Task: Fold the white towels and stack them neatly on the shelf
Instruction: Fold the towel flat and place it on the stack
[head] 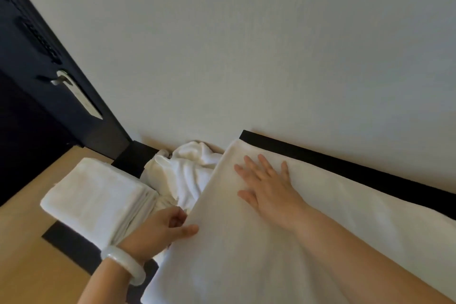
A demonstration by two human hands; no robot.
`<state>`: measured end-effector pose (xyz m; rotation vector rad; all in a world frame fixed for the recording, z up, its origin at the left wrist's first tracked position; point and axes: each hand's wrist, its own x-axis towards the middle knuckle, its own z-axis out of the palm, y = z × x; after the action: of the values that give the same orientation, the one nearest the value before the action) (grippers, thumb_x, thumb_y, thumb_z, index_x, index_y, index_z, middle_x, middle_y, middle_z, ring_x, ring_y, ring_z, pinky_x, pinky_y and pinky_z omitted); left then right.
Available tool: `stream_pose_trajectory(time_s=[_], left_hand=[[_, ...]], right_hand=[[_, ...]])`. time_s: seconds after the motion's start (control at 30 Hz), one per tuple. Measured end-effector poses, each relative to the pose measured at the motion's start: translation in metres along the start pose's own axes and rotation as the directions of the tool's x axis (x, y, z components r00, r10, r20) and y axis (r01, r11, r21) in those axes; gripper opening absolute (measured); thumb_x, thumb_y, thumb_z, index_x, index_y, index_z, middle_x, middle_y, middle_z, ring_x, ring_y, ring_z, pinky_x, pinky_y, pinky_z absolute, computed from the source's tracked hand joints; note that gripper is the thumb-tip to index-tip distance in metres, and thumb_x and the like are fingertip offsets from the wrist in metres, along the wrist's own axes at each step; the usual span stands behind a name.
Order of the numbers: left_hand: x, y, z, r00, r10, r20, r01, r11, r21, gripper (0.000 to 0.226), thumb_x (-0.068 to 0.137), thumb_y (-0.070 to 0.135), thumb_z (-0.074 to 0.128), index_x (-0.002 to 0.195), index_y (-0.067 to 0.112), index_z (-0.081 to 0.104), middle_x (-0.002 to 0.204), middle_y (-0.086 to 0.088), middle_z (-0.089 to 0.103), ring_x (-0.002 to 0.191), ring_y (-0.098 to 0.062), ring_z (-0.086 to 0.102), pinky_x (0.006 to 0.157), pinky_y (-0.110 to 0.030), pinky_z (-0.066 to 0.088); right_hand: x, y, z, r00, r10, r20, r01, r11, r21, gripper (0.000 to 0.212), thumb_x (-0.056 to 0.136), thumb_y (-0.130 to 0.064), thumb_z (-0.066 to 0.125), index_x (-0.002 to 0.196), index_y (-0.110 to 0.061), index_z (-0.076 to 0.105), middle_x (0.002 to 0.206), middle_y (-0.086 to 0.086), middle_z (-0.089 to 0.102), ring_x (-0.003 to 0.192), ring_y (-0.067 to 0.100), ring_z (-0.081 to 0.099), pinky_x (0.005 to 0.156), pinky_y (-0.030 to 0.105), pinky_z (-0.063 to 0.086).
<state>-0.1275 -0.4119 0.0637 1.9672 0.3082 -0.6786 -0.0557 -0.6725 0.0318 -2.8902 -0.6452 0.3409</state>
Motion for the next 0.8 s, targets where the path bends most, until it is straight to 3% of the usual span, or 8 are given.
stream_pose_trajectory(time_s=[0.13, 0.27, 0.33, 0.4, 0.47, 0.67, 0.73, 0.8], left_hand=[[-0.039, -0.025, -0.009, 0.994, -0.037, 0.106, 0.044, 0.997, -0.063, 0.067, 0.05, 0.056, 0.089, 0.081, 0.01, 0.052, 0.066, -0.009, 0.047, 0.062, -0.017, 0.042, 0.058, -0.024, 0.034], [-0.055, -0.034, -0.013, 0.945, -0.012, 0.326, 0.114, 0.949, -0.294, 0.057, 0.081, 0.005, 0.075, 0.123, 0.012, 0.038, 0.11, -0.026, 0.068, 0.097, -0.038, 0.067, 0.081, -0.042, 0.056], [-0.059, -0.038, -0.005, 0.95, 0.03, 0.312, 0.078, 0.942, -0.328, 0.068, 0.08, 0.004, 0.076, 0.131, 0.02, 0.033, 0.116, -0.026, 0.066, 0.105, -0.045, 0.064, 0.093, -0.056, 0.051], [-0.067, -0.045, 0.0, 0.963, 0.063, 0.261, 0.053, 0.909, -0.414, 0.07, 0.077, 0.006, 0.076, 0.131, 0.021, 0.033, 0.115, -0.029, 0.065, 0.097, -0.045, 0.066, 0.08, -0.052, 0.057], [-0.077, -0.052, -0.005, 0.981, 0.056, 0.186, 0.039, 0.882, -0.47, 0.069, 0.076, 0.015, 0.079, 0.128, 0.024, 0.036, 0.111, -0.029, 0.066, 0.08, -0.036, 0.064, 0.055, -0.03, 0.053], [-0.075, -0.066, -0.01, 0.993, -0.111, -0.035, 0.11, 0.994, -0.005, 0.073, 0.071, 0.052, 0.08, 0.127, 0.037, 0.037, 0.098, -0.012, 0.071, 0.07, -0.017, 0.061, 0.065, -0.027, 0.053], [-0.072, -0.054, -0.001, 0.979, -0.052, -0.197, 0.124, 0.92, 0.372, 0.061, 0.082, 0.057, 0.065, 0.132, 0.037, 0.036, 0.114, 0.001, 0.062, 0.096, -0.012, 0.062, 0.084, -0.027, 0.052], [-0.065, -0.025, 0.023, 0.89, 0.219, -0.401, 0.113, 0.745, 0.658, 0.064, 0.089, 0.059, 0.052, 0.144, 0.03, 0.034, 0.14, 0.006, 0.045, 0.129, -0.014, 0.044, 0.11, -0.031, 0.036]], right_hand=[[0.012, -0.004, 0.012, 0.998, 0.061, 0.009, -0.06, 0.998, -0.023, 0.085, 0.071, -0.07, -0.015, 0.152, -0.045, -0.01, 0.162, -0.011, -0.02, 0.149, 0.024, -0.023, 0.111, 0.067, -0.014], [0.016, -0.009, 0.006, 0.993, 0.095, 0.068, -0.094, 0.995, -0.014, 0.067, 0.092, -0.068, 0.006, 0.153, -0.045, -0.007, 0.162, -0.011, -0.019, 0.149, 0.023, -0.021, 0.112, 0.067, -0.012], [0.015, -0.011, 0.006, 0.992, 0.101, 0.069, -0.101, 0.995, -0.011, 0.064, 0.096, -0.064, 0.012, 0.154, -0.045, -0.006, 0.163, -0.012, -0.018, 0.149, 0.023, -0.021, 0.112, 0.068, -0.012], [0.012, -0.01, 0.008, 0.994, 0.101, 0.036, -0.101, 0.995, -0.016, 0.065, 0.094, -0.066, 0.009, 0.154, -0.045, -0.005, 0.163, -0.013, -0.017, 0.149, 0.022, -0.02, 0.112, 0.067, -0.011], [0.011, -0.009, 0.012, 0.995, 0.096, -0.015, -0.097, 0.995, -0.033, 0.07, 0.088, -0.071, -0.001, 0.153, -0.045, -0.005, 0.163, -0.014, -0.015, 0.15, 0.02, -0.019, 0.113, 0.065, -0.011], [0.013, -0.007, 0.02, 0.994, 0.086, -0.074, -0.093, 0.991, -0.1, 0.082, 0.077, -0.071, -0.014, 0.154, -0.043, -0.007, 0.163, -0.015, -0.013, 0.15, 0.018, -0.016, 0.115, 0.061, -0.011], [0.014, -0.007, 0.017, 0.996, 0.072, -0.056, -0.075, 0.996, -0.057, 0.086, 0.075, -0.071, -0.014, 0.155, -0.04, -0.003, 0.163, -0.014, -0.011, 0.15, 0.017, -0.015, 0.116, 0.059, -0.012], [0.008, -0.011, 0.013, 0.994, 0.062, -0.095, -0.057, 0.997, 0.061, 0.088, 0.077, -0.068, -0.012, 0.156, -0.033, 0.006, 0.165, -0.009, -0.002, 0.151, 0.013, -0.01, 0.118, 0.054, -0.011]])
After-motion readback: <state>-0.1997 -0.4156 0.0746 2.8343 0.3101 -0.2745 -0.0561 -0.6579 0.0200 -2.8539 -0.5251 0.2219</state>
